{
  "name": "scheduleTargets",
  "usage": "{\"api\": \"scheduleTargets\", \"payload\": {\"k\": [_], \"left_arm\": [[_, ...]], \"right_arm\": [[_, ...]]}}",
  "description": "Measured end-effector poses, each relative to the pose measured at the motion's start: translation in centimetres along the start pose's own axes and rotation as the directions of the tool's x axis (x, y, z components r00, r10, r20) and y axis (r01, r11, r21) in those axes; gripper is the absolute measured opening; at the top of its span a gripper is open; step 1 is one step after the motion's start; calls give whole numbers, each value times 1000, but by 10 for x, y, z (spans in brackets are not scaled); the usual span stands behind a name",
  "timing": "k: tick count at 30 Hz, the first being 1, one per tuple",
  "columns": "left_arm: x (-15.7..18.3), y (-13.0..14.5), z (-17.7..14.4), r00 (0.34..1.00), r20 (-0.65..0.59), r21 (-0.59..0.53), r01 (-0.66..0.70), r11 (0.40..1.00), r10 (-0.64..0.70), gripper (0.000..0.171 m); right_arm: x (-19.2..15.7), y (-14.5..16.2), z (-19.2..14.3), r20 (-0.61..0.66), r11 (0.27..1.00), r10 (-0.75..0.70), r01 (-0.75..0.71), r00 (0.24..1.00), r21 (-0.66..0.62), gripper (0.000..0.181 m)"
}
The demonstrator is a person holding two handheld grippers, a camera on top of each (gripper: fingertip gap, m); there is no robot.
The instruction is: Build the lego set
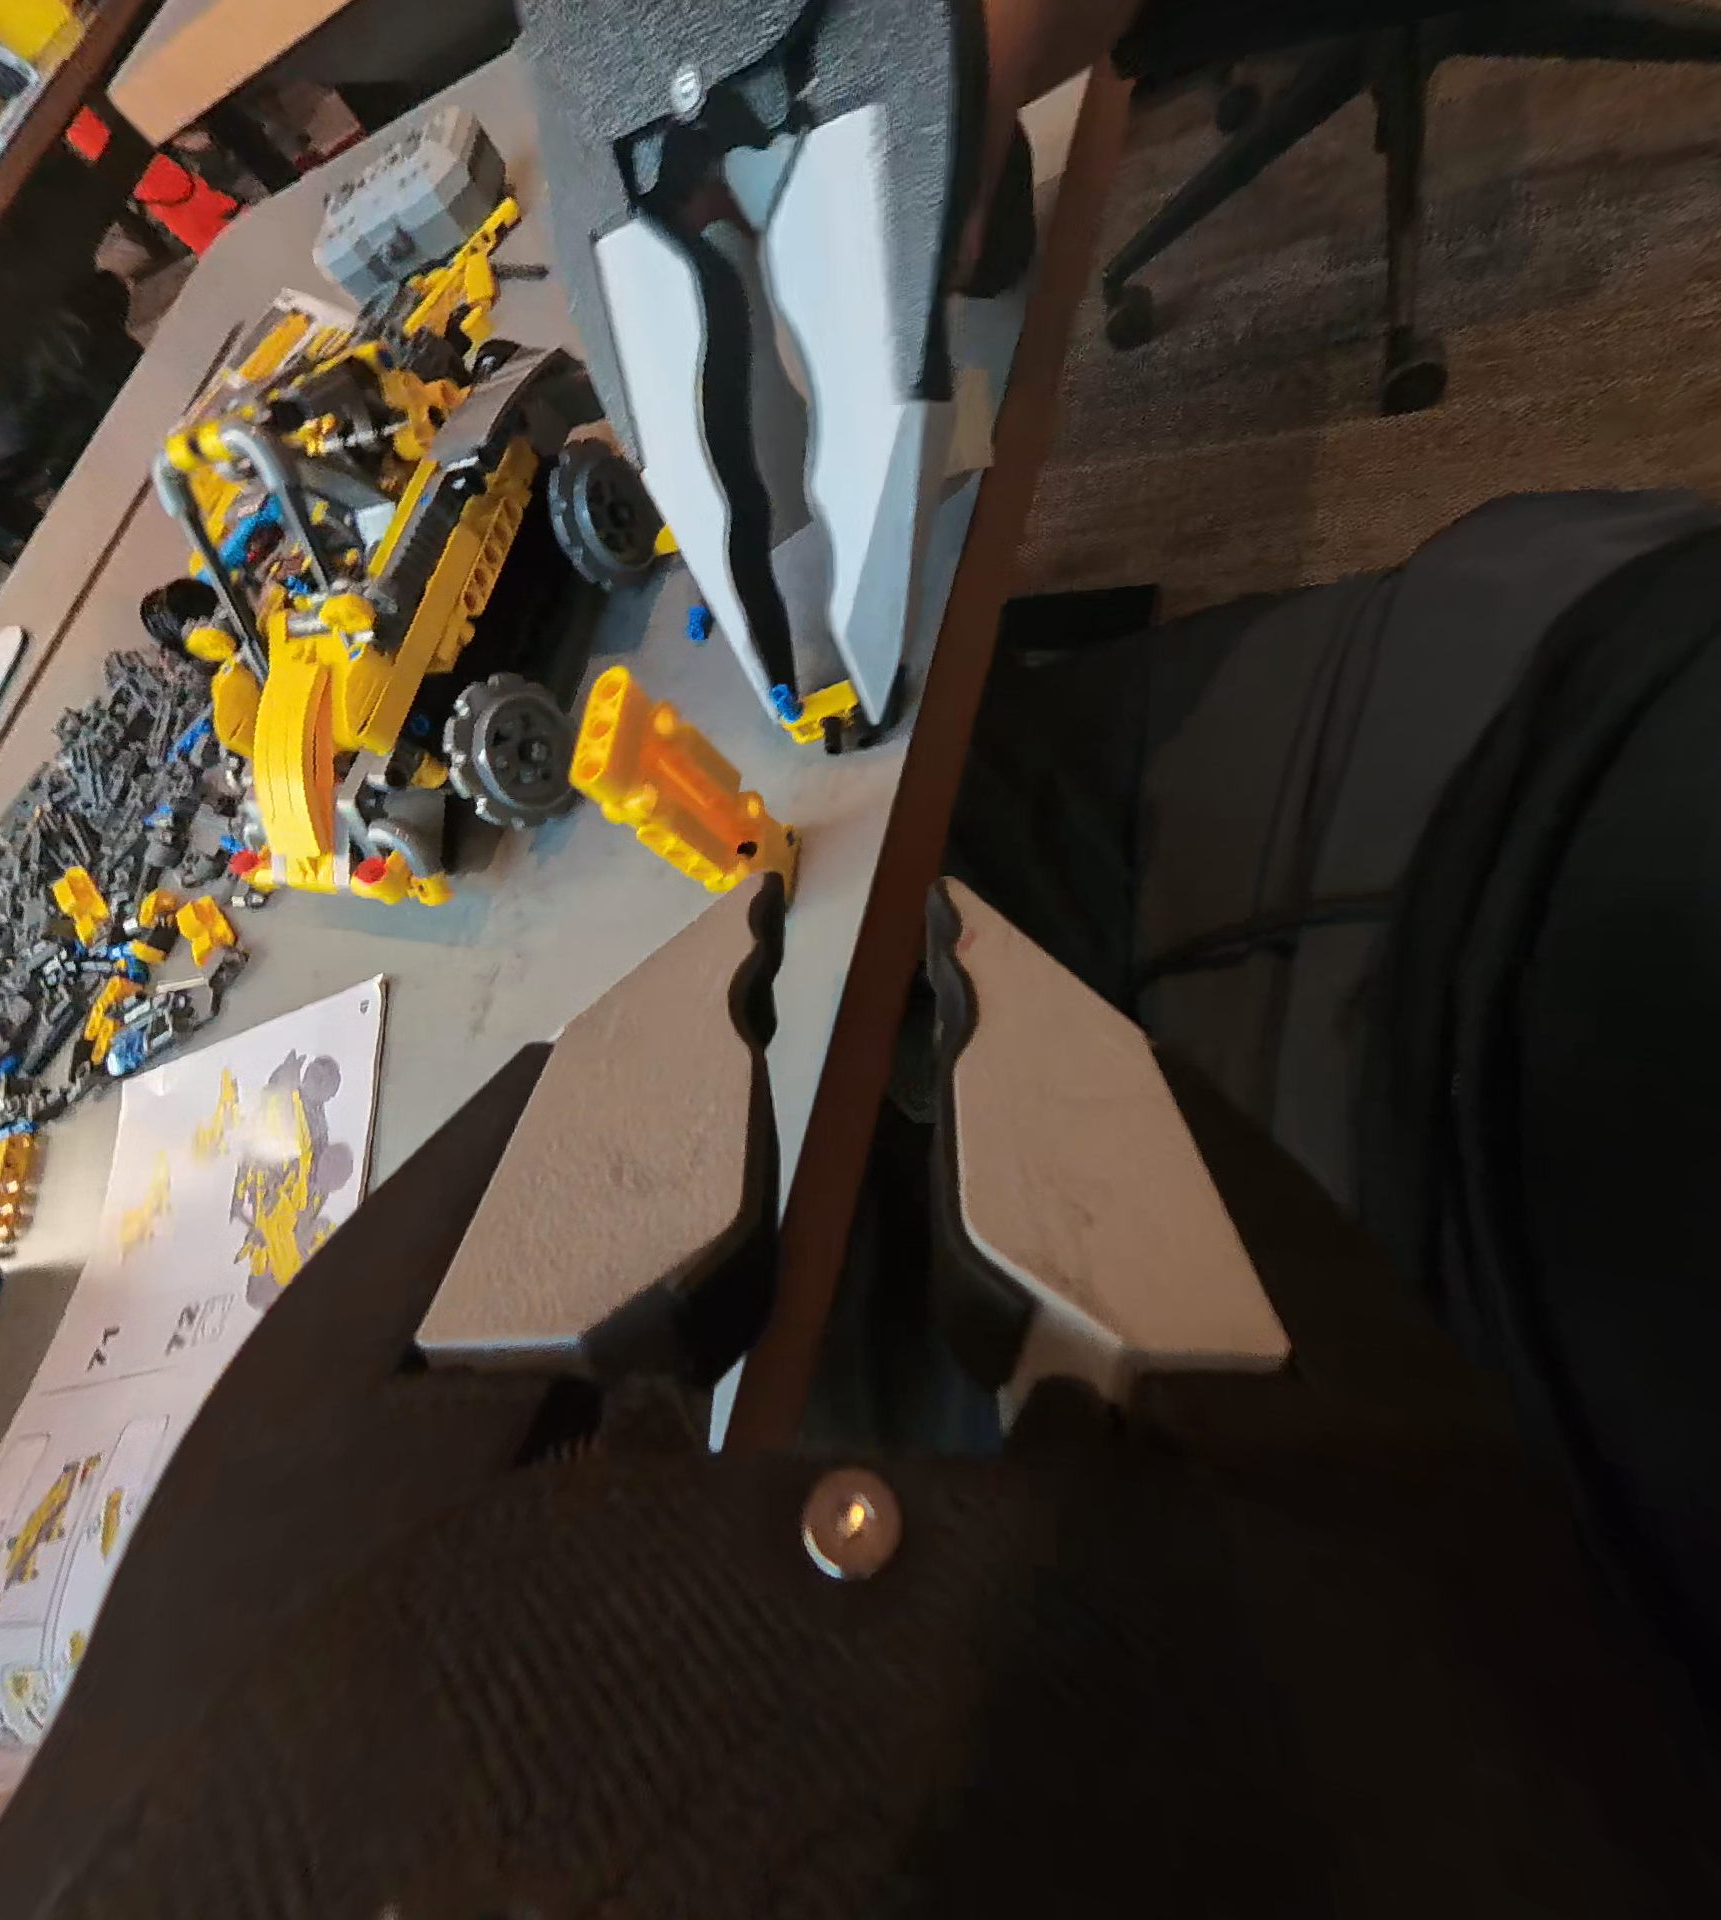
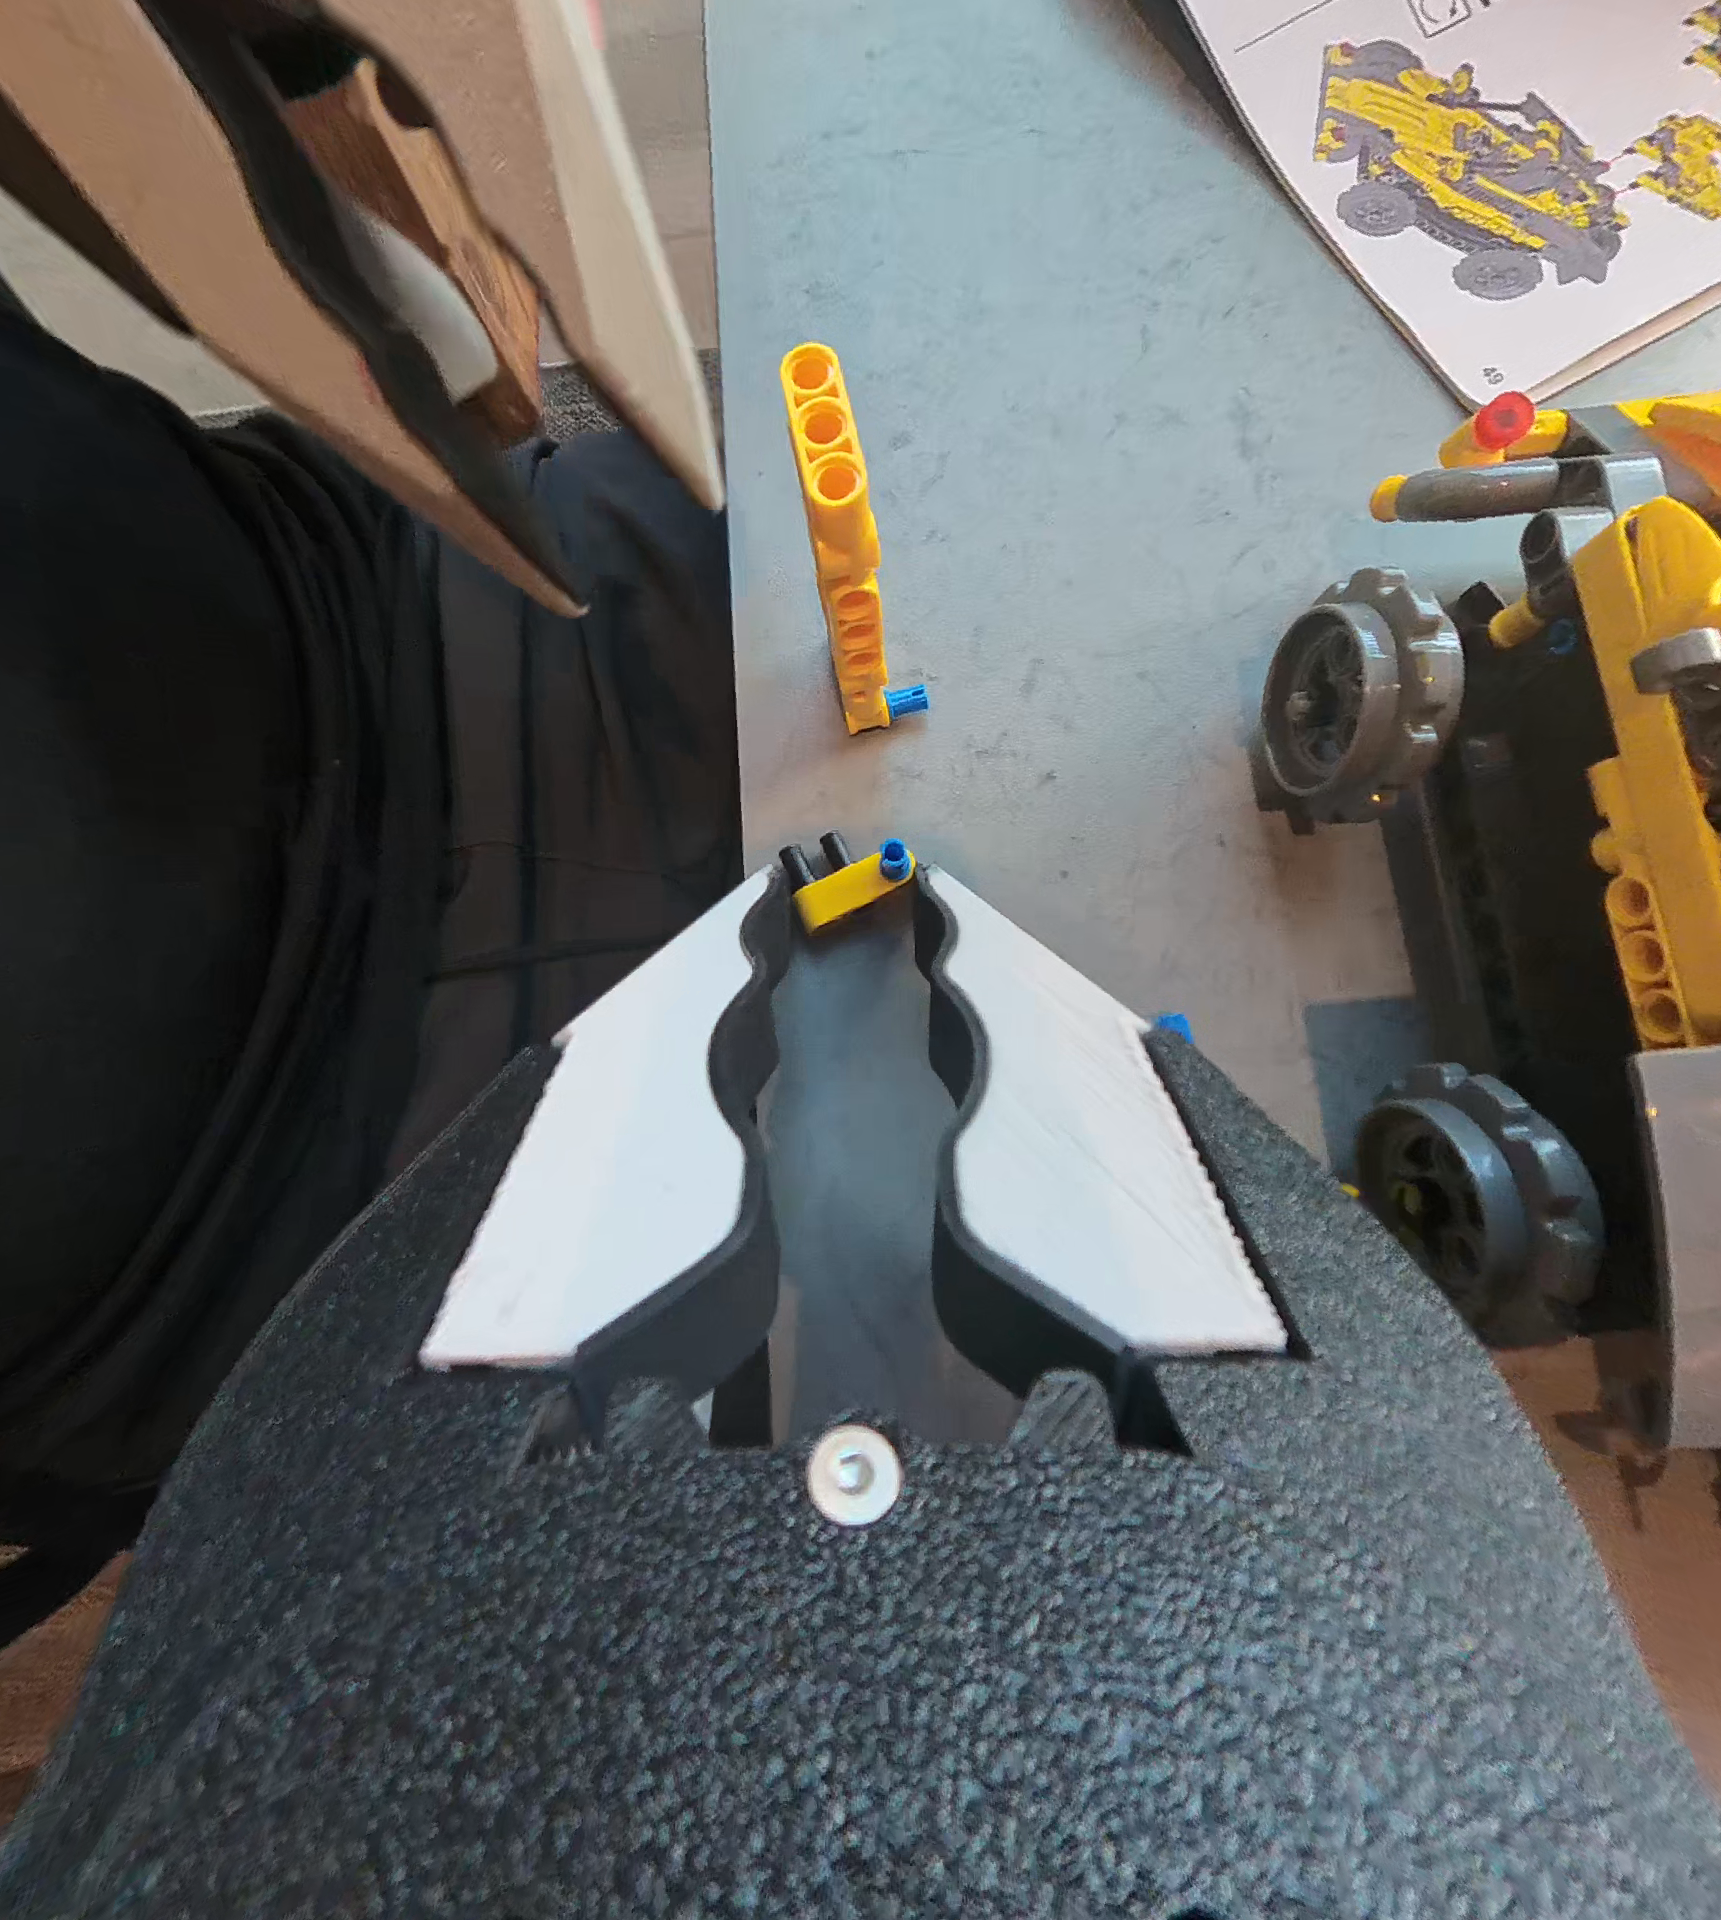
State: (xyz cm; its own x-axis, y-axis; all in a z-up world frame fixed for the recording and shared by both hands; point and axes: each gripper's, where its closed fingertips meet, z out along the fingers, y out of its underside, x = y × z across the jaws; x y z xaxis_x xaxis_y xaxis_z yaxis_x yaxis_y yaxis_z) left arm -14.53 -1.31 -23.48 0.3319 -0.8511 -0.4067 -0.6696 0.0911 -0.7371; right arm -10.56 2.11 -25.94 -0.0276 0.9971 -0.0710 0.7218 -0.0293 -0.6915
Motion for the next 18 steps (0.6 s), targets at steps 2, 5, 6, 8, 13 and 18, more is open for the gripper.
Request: {"api": "scheduleTargets", "payload": {"k": [2,5,6,8,13,18], "left_arm": [[7,-5,5,999,-4,-2,-50,999,50,22],[10,-12,15,991,39,-14,-124,992,124,19],[10,-16,18,987,58,-15,-147,989,148,20],[10,-22,22,978,86,-14,-191,982,191,20],[15,-27,28,952,109,-15,-286,958,286,7],[18,-27,26,929,126,-17,-348,937,348,3]], "right_arm": [[0,0,-1,6,999,53,-53,999,9,23],[-8,-4,-3,68,987,157,-159,985,32,23],[-12,-6,-3,93,981,187,-191,978,37,23],[-18,-9,-4,129,971,225,-232,966,47,23],[-34,-20,-9,237,945,295,-319,926,71,22],[-41,-20,-7,294,938,313,-343,903,55,22]]}}
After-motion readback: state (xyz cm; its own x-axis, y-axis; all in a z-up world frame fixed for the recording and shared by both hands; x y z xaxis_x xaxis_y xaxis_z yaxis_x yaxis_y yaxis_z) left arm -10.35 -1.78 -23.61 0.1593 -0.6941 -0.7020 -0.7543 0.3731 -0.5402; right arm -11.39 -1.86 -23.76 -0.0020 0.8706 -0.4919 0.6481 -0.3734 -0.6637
